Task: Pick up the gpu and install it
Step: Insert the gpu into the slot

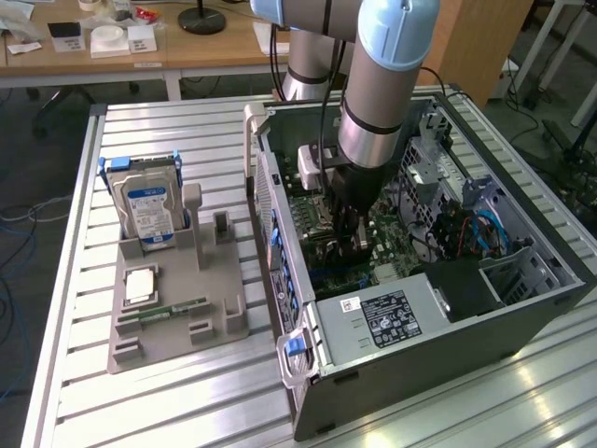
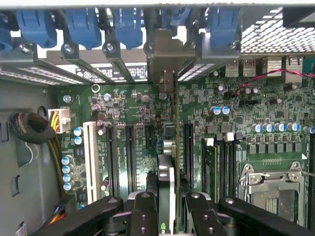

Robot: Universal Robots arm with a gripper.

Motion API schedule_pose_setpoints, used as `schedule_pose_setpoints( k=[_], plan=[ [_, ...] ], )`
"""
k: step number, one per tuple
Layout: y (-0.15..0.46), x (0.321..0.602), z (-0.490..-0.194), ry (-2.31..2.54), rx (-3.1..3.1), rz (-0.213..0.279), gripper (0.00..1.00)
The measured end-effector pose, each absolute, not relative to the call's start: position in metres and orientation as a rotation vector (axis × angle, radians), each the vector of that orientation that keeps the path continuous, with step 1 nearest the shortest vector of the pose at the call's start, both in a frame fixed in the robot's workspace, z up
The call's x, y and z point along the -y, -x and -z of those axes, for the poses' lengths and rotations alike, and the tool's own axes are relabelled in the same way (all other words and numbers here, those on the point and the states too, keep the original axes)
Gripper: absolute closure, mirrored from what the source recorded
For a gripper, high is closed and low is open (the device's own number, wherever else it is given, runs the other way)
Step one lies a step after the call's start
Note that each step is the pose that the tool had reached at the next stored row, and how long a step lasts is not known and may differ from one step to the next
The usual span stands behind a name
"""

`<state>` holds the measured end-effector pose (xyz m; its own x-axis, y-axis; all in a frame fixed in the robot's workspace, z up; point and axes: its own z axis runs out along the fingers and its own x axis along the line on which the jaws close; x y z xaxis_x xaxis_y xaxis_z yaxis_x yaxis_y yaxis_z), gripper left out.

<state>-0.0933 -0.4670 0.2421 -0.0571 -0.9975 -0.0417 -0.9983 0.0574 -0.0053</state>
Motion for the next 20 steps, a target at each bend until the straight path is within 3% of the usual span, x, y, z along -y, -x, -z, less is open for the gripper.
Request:
schedule_pose_setpoints(
  k=[20],
  plan=[
    [0.0934, 0.4672, -0.2429, 2.132, -2.258, -0.04, 0.73]
  ],
)
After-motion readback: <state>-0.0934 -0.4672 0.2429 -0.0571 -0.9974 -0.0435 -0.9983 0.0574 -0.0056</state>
